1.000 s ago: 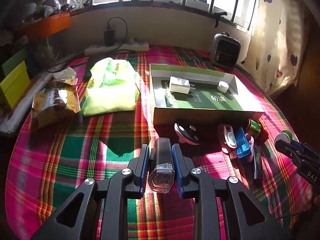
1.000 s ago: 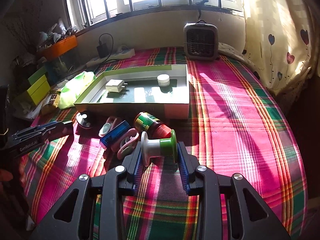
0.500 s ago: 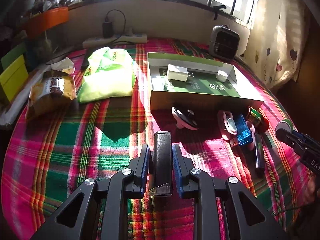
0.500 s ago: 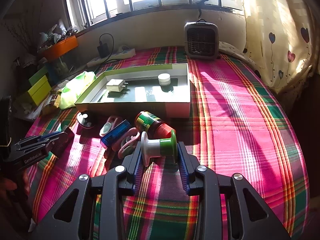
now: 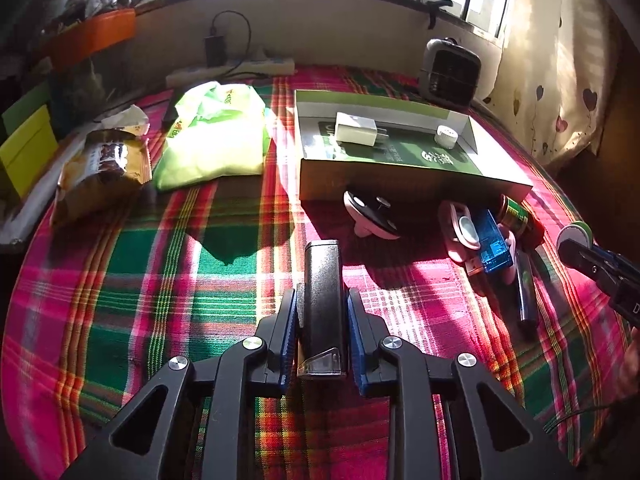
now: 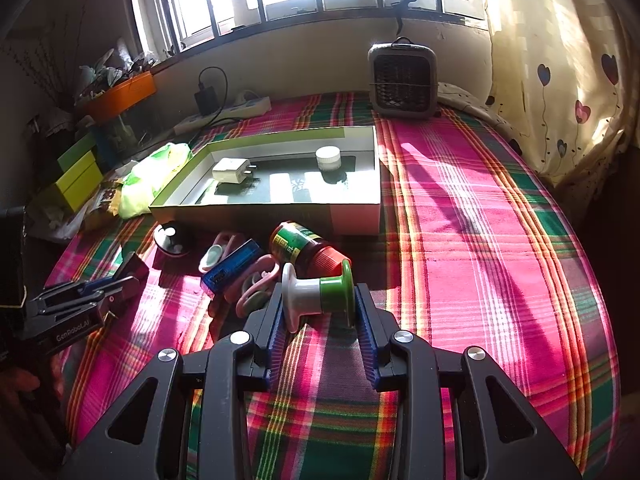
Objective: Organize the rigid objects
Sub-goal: 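Grasp the black flashlight with the left tool while the right tool holds the spool, then carry the spool in the right tool and flashlight in the left tool into the box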
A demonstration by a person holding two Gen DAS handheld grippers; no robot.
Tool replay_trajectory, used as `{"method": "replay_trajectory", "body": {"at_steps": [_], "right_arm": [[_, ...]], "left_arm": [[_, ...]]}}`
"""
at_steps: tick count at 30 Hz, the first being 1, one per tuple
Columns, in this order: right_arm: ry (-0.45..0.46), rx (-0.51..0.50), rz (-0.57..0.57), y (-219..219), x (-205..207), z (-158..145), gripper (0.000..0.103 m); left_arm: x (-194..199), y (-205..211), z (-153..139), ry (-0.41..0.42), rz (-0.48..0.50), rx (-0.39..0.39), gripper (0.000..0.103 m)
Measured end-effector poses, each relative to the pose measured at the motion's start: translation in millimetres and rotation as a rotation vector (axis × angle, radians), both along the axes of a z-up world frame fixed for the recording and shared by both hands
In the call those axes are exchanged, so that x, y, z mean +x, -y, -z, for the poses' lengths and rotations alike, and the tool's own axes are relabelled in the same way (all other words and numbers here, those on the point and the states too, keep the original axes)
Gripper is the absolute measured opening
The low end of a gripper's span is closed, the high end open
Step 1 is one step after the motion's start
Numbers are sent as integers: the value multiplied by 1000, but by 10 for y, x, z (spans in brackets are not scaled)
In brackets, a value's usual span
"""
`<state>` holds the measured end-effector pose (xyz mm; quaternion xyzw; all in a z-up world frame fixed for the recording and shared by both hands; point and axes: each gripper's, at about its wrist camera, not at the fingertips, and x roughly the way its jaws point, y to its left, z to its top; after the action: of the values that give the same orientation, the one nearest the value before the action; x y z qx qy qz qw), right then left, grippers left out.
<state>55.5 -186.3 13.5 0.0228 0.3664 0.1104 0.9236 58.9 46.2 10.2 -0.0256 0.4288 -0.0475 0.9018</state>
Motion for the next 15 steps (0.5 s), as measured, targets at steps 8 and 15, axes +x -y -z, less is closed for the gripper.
{"method": "replay_trajectory", "body": {"at_steps": [8,15], "right_arm": [[6,1,2,22,12,-35,34],[27,3,-12,10,119,-172,34]], "left_arm": [[-19,-21,-124,29,2,-9,22],[73,-28,-331,64,15,-21,22]]}}
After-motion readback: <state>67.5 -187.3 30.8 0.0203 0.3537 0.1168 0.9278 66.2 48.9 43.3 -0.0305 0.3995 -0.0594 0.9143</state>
